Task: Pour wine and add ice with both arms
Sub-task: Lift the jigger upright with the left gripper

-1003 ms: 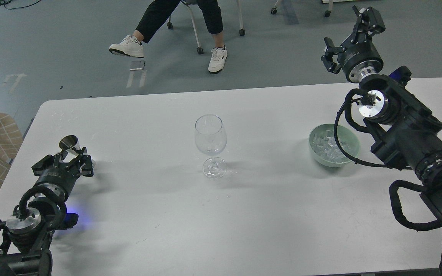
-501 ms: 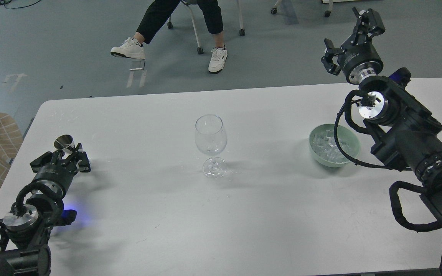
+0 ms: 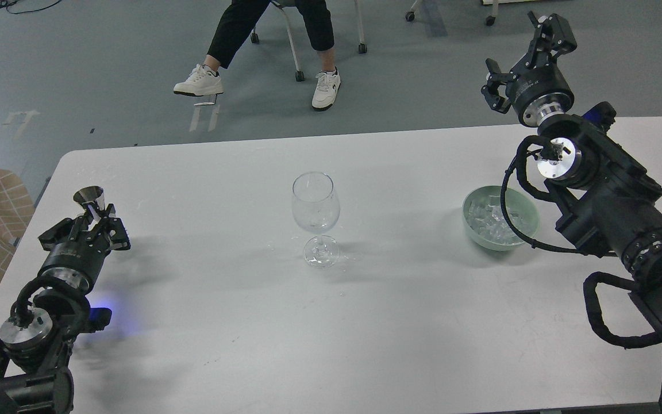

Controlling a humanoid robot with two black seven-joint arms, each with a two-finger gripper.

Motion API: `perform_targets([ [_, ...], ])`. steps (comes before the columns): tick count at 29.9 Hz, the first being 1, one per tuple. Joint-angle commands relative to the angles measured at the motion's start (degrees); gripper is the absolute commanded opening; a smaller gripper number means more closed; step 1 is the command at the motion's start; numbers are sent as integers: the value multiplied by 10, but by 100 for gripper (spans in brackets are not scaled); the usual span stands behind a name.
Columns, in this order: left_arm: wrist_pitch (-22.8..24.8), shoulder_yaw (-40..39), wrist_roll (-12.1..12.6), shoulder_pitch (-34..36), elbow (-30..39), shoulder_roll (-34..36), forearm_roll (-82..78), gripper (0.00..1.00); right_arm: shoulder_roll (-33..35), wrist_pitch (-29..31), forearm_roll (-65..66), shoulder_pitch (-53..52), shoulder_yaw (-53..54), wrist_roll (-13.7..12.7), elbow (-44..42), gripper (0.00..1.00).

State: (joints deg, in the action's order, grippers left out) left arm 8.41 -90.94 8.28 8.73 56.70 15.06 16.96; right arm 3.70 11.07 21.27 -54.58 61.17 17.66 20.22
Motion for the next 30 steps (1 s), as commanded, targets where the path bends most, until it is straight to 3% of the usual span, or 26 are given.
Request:
perform_targets([
  [1,-1,-15,21,-1,30,4,0,23,1,0,0,2,0,0,0,100],
  [6,-5,-32,27,-2,79,9,0,20,2,0,0,2,1,0,0,100],
  [10,-7,-34,57,-4,123,16,0,19,5,0,0,2,1,0,1,100],
  [16,-15,-35,59,-12,174,20,0,14,15,0,-1,2,1,0,1,100],
  [23,-66,-26,83,-18,256,23,-3,10,28,0,-2,7,2,3,1,100],
  [30,-120,-10,83,-31,347,9,-7,9,33,0,-2,18,3,5,3,100],
])
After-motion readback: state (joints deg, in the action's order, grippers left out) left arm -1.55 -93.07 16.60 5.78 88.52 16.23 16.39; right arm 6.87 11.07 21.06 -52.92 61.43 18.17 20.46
